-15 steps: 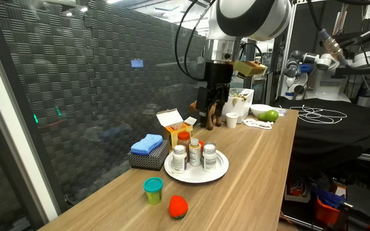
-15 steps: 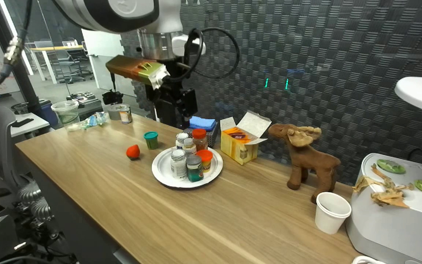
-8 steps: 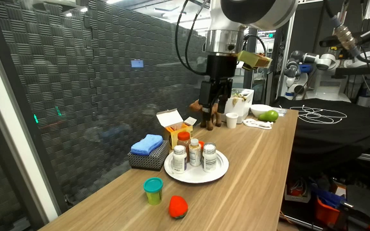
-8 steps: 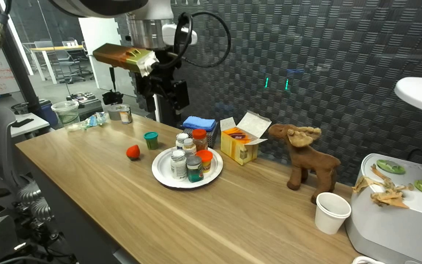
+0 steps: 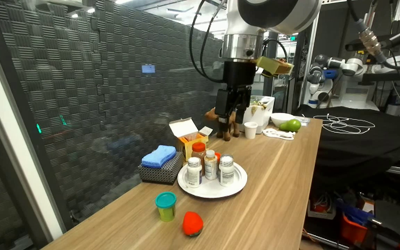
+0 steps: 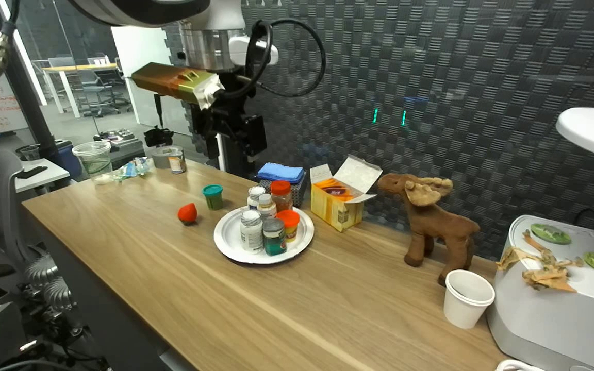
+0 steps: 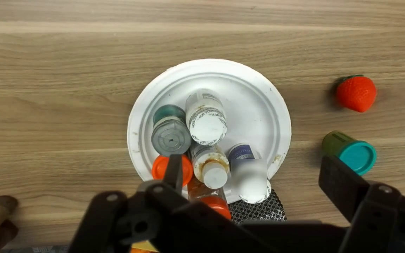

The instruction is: Put all the objects around the white plate into the white plate

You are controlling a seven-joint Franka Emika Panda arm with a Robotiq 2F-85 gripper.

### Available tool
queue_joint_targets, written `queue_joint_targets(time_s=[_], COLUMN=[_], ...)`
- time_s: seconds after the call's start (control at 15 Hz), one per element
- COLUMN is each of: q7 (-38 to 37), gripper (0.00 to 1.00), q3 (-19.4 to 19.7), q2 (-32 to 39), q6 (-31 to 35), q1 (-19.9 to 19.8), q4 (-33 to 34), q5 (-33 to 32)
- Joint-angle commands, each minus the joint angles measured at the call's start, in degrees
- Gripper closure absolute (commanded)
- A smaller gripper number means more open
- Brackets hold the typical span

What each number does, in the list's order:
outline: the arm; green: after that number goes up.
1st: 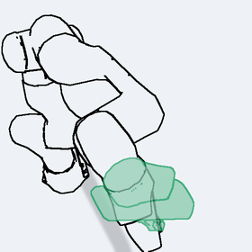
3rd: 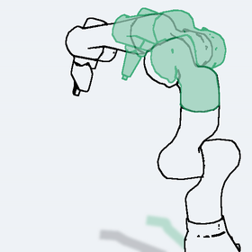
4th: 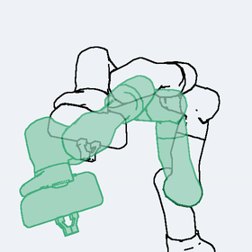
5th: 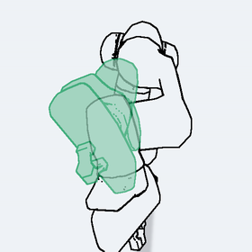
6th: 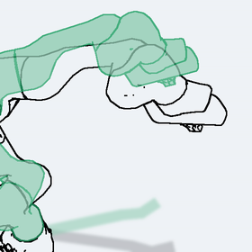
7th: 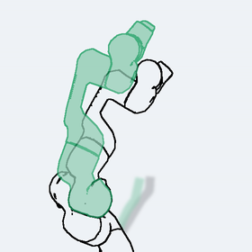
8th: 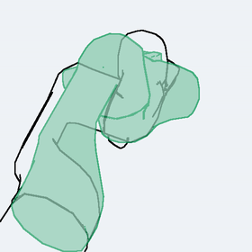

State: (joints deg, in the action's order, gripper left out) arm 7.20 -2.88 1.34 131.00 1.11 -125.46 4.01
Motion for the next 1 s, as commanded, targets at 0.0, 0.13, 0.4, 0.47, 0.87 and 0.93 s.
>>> queue_joint_targets(time_s=[0.0,0.13,0.4,0.47,0.87,0.93], q7=[-0.04,-5.96,-20.70,-24.19,-28.39,-27.75], gripper=[0.00,0.00,0.00,0.00,0.00,0.00], q3=[0.28,-0.21,-2.40,-3.00,-4.69,-4.67], q2=[-0.01,0.33,5.57,7.42,18.16,19.10], q6=[-0.19,0.24,-4.72,-6.81,-16.35,-16.13], q1=[0.30,1.02,4.35,5.56,12.33,12.98], q4=[0.12,0.92,7.64,10.12,25.47,26.73], q5=[-0.01,-2.32,-11.24,-13.59,-16.49,-16.21])
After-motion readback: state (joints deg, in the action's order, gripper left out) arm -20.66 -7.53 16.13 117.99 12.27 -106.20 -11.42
